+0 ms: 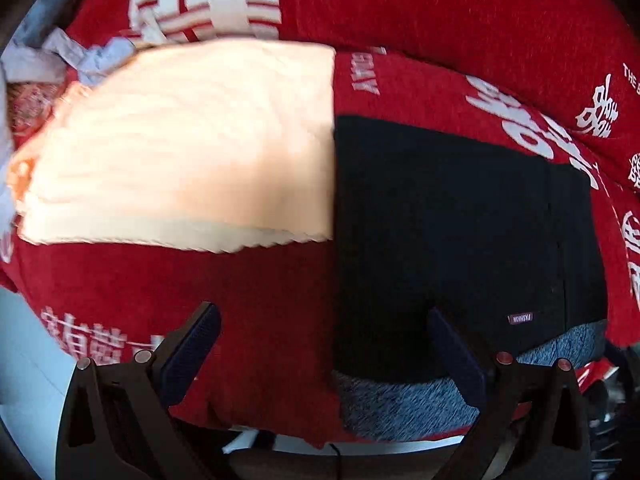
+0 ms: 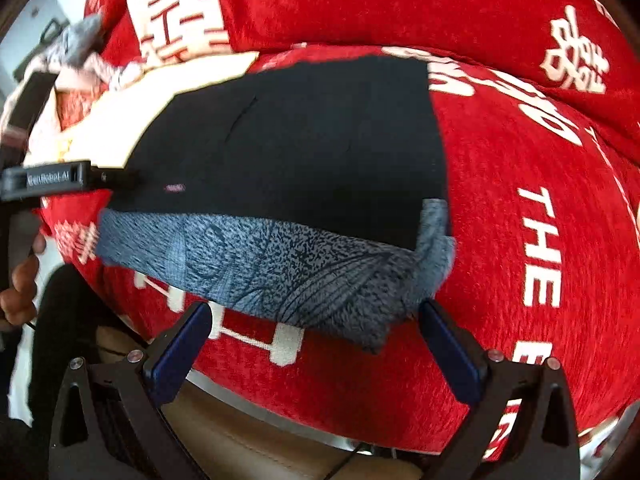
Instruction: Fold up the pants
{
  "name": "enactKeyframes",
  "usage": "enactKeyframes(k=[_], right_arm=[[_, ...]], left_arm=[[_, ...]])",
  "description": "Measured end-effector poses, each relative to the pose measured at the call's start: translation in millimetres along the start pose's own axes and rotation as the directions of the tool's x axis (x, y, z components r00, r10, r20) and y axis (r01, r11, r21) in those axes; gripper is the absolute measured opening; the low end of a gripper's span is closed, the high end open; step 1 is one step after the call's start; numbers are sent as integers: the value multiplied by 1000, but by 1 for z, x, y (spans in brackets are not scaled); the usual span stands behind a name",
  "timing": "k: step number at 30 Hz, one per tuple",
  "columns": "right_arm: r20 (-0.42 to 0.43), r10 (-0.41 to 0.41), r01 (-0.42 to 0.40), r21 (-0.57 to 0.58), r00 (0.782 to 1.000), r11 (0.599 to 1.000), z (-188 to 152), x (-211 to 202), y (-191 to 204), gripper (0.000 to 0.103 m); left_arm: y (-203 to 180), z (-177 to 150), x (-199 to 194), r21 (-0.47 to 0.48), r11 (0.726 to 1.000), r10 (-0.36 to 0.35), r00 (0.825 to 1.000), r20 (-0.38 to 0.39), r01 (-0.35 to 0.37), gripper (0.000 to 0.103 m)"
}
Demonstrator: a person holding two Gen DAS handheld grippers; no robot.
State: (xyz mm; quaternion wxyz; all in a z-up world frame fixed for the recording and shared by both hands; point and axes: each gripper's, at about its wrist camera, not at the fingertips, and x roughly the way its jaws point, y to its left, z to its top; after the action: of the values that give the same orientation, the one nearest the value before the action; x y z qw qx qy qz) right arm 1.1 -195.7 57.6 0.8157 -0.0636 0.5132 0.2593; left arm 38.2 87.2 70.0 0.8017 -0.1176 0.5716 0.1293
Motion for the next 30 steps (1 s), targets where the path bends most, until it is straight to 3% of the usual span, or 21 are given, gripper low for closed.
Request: enactKeyframes(k=[3,5,10,17,19,23,26,30], right_arm=[[103,-11,19,-72,995,997,0,-26,14,103],[126,8,7,-118,992,993,1,-29,23,103],[23,40,-38,-98,999,995,5,11,23,103],[8,52,-51,-105,999,993,6,10,22,103],[53,61,-55,-116,997,992,20,-3,21,103],[94,-12,26,-147,995,989,73,1,18,103],[40,-50,55,-117,998,992,118,34,9,103],[-84,-74,68,-82,994,994,133,81,-2,103]], left_arm=[[7,-14,-13,-15,999,-48,999,24,48,103],[6,-21,-11,-6,999,-42,999,11,43,103],[-1,-34,8,-1,1000,-28,999,-27,28,103],[-4,-36,11,13,1000,-19,1000,-22,19,103],[-5,-36,12,13,1000,-19,1000,-21,19,103],[-5,-38,12,9,1000,-18,1000,-21,18,103],[-5,-39,12,5,1000,-18,1000,-23,18,103],[-5,-38,13,3,1000,-31,999,-30,31,103]])
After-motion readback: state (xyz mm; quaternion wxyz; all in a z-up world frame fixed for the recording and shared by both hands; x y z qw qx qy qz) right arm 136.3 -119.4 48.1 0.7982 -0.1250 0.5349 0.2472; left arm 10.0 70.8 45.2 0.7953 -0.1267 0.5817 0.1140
